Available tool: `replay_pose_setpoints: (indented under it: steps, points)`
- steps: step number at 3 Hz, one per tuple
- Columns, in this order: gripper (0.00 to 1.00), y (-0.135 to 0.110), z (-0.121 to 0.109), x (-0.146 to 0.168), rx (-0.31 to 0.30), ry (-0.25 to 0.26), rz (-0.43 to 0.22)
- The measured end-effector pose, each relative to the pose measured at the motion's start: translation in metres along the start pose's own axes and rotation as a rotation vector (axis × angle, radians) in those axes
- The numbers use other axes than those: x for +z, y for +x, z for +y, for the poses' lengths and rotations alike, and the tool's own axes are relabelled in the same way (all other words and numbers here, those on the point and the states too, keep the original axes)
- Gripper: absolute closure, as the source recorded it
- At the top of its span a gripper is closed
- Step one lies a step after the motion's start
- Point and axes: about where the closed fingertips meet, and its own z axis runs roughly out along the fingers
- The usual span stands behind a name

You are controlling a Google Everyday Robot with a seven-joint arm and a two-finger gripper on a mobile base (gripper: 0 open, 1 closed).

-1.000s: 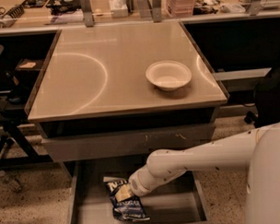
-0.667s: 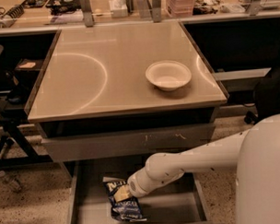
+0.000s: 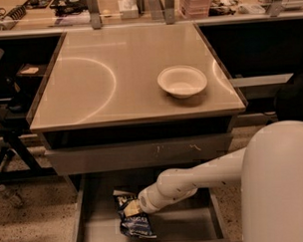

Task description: Place blue chip bag into middle drawer

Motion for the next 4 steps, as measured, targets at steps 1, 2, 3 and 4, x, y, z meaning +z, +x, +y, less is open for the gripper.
replay_pose_setpoints:
  steps: [1,2,3,4]
  points:
    - [1.0,-0.001,-0.016,0.009,0.028,0.009,-0.013]
    - [1.0,0.001,-0.027,0.018,0.059,0.009,-0.009]
    - [0.81,0.001,-0.027,0.018,0.059,0.009,-0.009]
    - [0.57,0.001,-0.027,0.018,0.059,0.009,-0.009]
